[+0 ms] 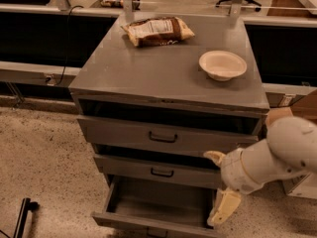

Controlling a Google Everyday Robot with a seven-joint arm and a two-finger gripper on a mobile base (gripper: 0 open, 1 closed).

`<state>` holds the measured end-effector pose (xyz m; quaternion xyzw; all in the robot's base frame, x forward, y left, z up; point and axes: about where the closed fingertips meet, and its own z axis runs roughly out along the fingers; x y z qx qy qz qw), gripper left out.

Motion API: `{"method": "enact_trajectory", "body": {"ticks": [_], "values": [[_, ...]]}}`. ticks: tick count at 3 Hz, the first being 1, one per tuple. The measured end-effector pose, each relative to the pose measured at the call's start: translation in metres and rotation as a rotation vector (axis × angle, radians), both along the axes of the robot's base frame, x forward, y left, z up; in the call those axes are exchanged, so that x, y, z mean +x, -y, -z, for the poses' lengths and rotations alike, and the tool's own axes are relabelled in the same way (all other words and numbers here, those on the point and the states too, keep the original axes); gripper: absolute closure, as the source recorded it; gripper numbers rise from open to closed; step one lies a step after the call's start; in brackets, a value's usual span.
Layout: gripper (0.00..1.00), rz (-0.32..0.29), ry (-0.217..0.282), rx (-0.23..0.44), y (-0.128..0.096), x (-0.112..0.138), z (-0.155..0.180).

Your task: Close bottom drawer

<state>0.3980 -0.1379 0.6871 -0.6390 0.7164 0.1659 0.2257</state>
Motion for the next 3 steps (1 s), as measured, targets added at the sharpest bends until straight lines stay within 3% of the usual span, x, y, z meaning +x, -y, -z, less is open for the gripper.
{"method": "enact_trajectory", "body": {"ticks": [1,2,3], "values": [[0.0,-0.04,-0.021,0.089,-0.014,-0.033,0.107],[0.0,0.0,-0.003,0.129,-0.019,-0.024,0.141],[0.0,0.014,0.02,0.085,-0.022,-0.025,0.137]]}}
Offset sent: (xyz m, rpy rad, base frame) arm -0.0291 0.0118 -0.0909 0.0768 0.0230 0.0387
